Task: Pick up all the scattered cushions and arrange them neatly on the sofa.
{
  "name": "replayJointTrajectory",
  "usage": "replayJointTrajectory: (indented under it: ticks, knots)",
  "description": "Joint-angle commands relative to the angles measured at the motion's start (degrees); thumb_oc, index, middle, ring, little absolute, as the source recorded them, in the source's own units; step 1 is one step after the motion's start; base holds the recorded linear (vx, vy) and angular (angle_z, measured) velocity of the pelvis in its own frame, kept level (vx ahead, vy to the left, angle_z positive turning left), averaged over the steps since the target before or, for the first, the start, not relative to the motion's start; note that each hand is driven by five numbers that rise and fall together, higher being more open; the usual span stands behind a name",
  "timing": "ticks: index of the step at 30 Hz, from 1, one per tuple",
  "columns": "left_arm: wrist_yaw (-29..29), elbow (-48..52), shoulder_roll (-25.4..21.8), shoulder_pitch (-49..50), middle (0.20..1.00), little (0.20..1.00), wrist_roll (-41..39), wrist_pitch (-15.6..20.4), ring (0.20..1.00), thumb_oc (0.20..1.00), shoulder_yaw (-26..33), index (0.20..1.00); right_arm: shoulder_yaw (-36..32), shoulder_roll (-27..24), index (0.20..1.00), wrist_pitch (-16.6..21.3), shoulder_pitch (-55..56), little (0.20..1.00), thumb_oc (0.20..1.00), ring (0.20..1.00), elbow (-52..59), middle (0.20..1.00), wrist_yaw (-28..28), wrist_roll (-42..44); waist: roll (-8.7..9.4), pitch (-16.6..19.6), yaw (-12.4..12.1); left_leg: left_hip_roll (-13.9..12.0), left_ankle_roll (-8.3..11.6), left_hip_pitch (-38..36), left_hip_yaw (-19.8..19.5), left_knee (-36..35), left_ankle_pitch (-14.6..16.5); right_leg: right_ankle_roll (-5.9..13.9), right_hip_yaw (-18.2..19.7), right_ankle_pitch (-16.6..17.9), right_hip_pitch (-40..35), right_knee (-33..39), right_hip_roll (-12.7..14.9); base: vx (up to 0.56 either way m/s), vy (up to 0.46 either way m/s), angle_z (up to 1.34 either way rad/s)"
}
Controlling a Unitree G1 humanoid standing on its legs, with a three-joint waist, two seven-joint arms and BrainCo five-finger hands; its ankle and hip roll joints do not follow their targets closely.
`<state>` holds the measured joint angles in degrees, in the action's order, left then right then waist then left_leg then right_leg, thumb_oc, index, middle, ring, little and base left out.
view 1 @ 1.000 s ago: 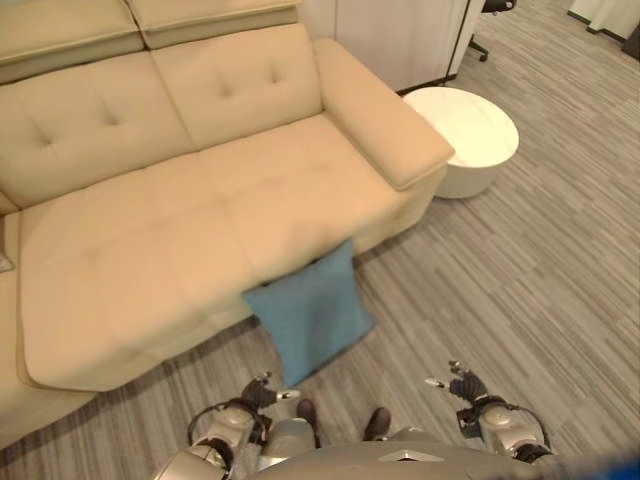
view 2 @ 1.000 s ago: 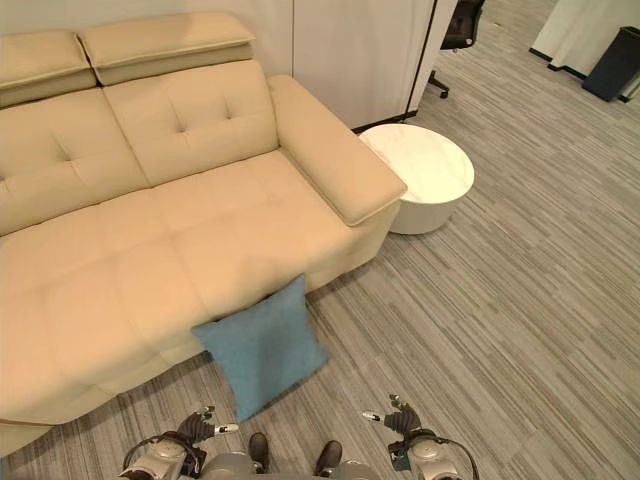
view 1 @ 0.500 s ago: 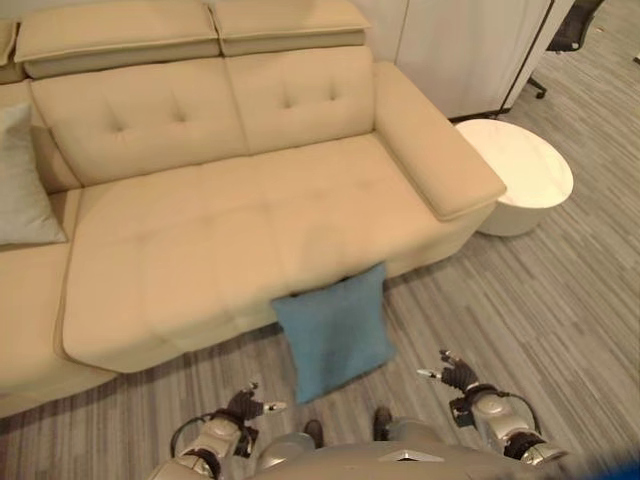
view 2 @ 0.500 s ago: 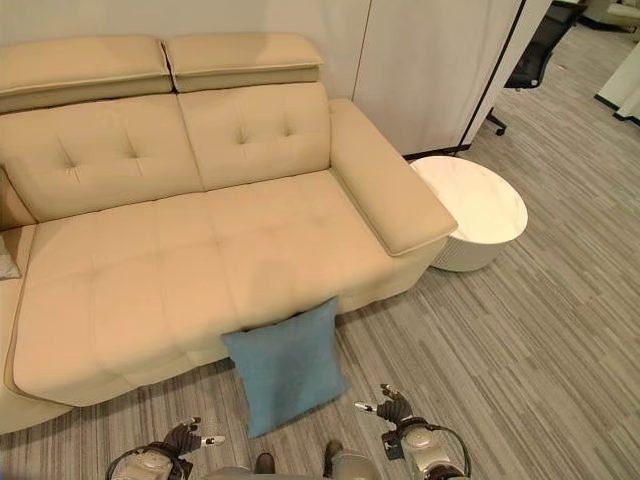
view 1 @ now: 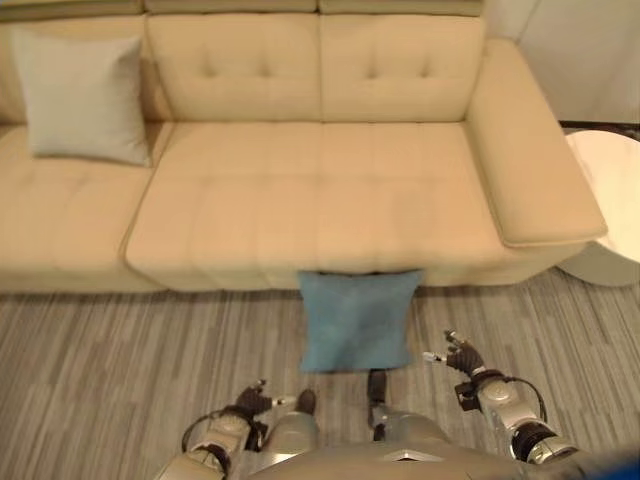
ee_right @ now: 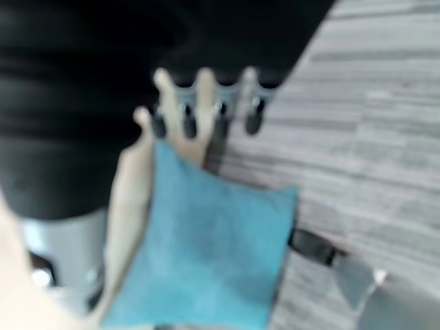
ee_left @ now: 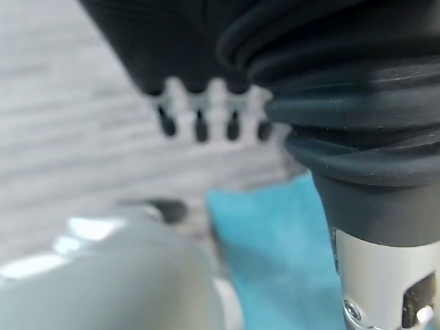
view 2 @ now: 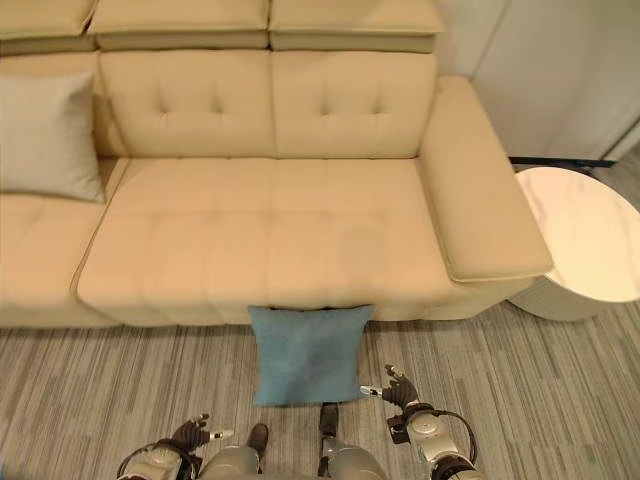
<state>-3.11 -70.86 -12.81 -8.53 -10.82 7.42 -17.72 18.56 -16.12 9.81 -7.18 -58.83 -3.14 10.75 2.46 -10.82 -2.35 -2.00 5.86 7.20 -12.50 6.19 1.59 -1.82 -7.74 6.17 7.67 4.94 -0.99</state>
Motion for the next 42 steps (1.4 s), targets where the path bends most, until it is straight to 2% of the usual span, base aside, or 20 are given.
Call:
replayJointTrajectory:
  ticks: [1,2,5,12,15,19,20,22,26,27,28,32,36,39,42]
  knots:
    - [-2.4,1.9,-0.7,-3.8,1.000,1.000,-3.8,2.6,1.000,1.000,0.3,1.000,0.7,-1.0,1.000,2.3,0.6,1.000,1.000,1.000,2.8,1.000,-1.5,2.8,1.38,-0.5,2.7,3.5,-2.31,3.4,9.2,0.1,-1.8,6.66,1.5,-6.2,1.8,-10.4,4.7,-0.08,-0.057,0.71]
    - [-2.6,3.1,-0.8,-4.2,1.000,1.000,-4.6,2.9,1.000,1.000,-0.1,1.000,0.8,-1.0,1.000,2.2,0.5,1.000,1.000,1.000,2.6,1.000,-1.6,2.9,1.14,-0.6,3.0,2.6,-2.36,3.5,10.6,-0.8,-2.0,6.59,0.8,-6.6,2.5,-10.8,4.6,-0.03,-0.025,0.73]
    - [-3.4,7.0,-1.5,-5.5,1.000,1.000,-6.0,3.9,1.000,1.000,-1.4,1.000,1.4,-1.1,1.000,2.4,-1.6,1.000,1.000,1.000,1.7,1.000,-2.4,3.0,0.92,-1.2,2.7,2.5,-2.72,5.5,10.4,-2.5,-3.6,6.48,0.6,-6.6,6.0,-12.2,4.5,-0.01,-0.006,0.10]
    - [-7.8,15.0,-2.6,-8.9,1.000,1.000,-10.5,6.3,1.000,1.000,-1.2,1.000,0.2,-2.2,1.000,3.2,-6.1,1.000,1.000,1.000,4.5,1.000,-7.1,3.0,1.05,-4.7,2.5,2.8,-3.57,11.9,11.5,0.6,-3.3,6.36,2.1,-7.0,14.5,-18.3,5.0,-0.05,0.064,-0.13]
    - [-13.0,17.4,-3.8,-16.7,1.000,1.000,-13.7,8.1,1.000,1.000,-0.4,1.000,0.2,-4.1,1.000,3.3,-13.2,1.000,1.000,1.000,5.8,1.000,-11.5,3.4,0.96,-7.2,2.4,3.4,-3.81,18.7,11.7,4.1,-3.2,6.44,2.6,-6.8,21.3,-22.1,5.9,-0.09,0.057,-0.06]
    - [-16.5,16.0,-5.9,-25.2,1.000,1.000,-16.7,8.6,1.000,1.000,0.0,1.000,0.8,-7.1,1.000,3.3,-21.7,1.000,1.000,1.000,5.6,1.000,-14.8,4.6,0.58,-9.1,2.7,3.5,-3.84,26.1,11.9,7.7,-3.1,6.66,3.2,-6.6,28.0,-25.1,6.9,-0.07,0.043,-0.01]
    - [-17.4,15.4,-7.1,-29.0,1.000,1.000,-16.9,8.4,1.000,1.000,-0.1,1.000,0.7,-9.3,1.000,3.1,-26.2,1.000,1.000,1.000,5.4,1.000,-16.6,4.2,-0.03,-10.0,2.9,3.6,-3.86,29.4,11.6,9.2,-3.0,6.67,3.5,-6.7,31.0,-26.4,7.1,-0.05,0.040,-0.04]
    - [-18.1,16.6,-7.7,-30.5,1.000,1.000,-17.5,8.7,1.000,1.000,0.0,1.000,0.0,-10.3,1.000,3.5,-28.1,1.000,1.000,1.000,5.3,1.000,-17.3,5.1,-0.42,-10.7,3.1,3.7,-3.84,31.3,11.7,10.2,-2.9,6.69,3.6,-7.0,33.0,-27.7,7.3,-0.04,0.044,0.00]
    - [-17.7,18.4,-9.4,-34.0,1.000,1.000,-20.0,9.1,1.000,1.000,0.4,1.000,0.1,-13.4,1.000,3.6,-33.3,1.000,1.000,1.000,6.3,1.000,-18.5,5.6,-1.33,-11.9,3.5,3.8,-3.95,38.4,11.8,14.8,-1.7,6.39,4.5,-8.0,39.7,-32.2,7.7,-0.01,0.010,0.01]
    - [-18.6,19.9,-10.2,-35.0,1.000,1.000,-19.7,9.9,1.000,1.000,0.6,1.000,-0.2,-13.9,1.000,3.9,-34.7,1.000,1.000,1.000,5.8,1.000,-18.9,6.1,-1.58,-12.2,3.6,3.9,-4.10,40.8,11.9,16.6,-1.1,6.32,5.1,-8.4,42.2,-33.9,7.7,0.09,0.021,-0.01]
    - [-18.6,20.5,-10.2,-35.5,1.000,1.000,-20.6,10.0,1.000,1.000,1.0,1.000,0.0,-14.7,1.000,4.0,-35.6,1.000,1.000,1.000,6.1,1.000,-19.0,6.1,-1.71,-12.1,3.7,3.9,-3.92,42.0,11.7,18.6,1.4,6.55,5.7,-10.7,43.7,-36.0,7.8,0.10,0.019,0.00]
    - [-19.5,21.0,-11.1,-39.5,1.000,1.000,-22.7,10.4,1.000,1.000,0.6,1.000,0.4,-16.4,1.000,4.5,-40.8,1.000,1.000,1.000,5.5,1.000,-19.9,7.7,-2.19,-13.5,4.4,3.3,-4.30,51.2,12.0,25.6,3.5,6.27,7.4,-12.2,52.6,-42.6,7.8,0.05,0.031,-0.08]
    - [-20.0,21.4,-11.9,-41.9,1.000,1.000,-22.2,10.0,1.000,1.000,-0.6,1.000,1.0,-17.6,1.000,4.7,-43.4,1.000,1.000,1.000,5.9,1.000,-20.1,8.3,-2.44,-14.5,4.9,3.7,-4.62,56.1,12.2,29.0,4.4,5.99,8.3,-12.6,57.5,-45.7,7.3,0.04,0.018,-0.06]
    - [-20.5,17.1,-13.5,-50.5,1.000,1.000,-22.5,8.8,1.000,1.000,-3.9,1.000,3.8,-18.9,1.000,4.8,-51.4,1.000,1.000,1.000,1.2,1.000,-20.3,11.1,-2.93,-16.0,5.5,4.2,-5.05,63.5,12.5,32.3,4.7,6.14,9.5,-12.6,65.1,-48.5,7.0,0.03,0.042,-0.08]
    - [-20.5,14.6,-14.2,-55.0,1.000,1.000,-23.8,8.8,1.000,1.000,-5.0,1.000,5.4,-19.3,1.000,5.1,-55.4,1.000,1.000,1.000,-0.5,1.000,-20.1,13.1,-2.87,-16.5,5.8,4.2,-5.10,67.0,13.2,33.6,4.8,6.27,10.0,-12.4,68.6,-49.4,6.8,0.02,0.030,-0.07]
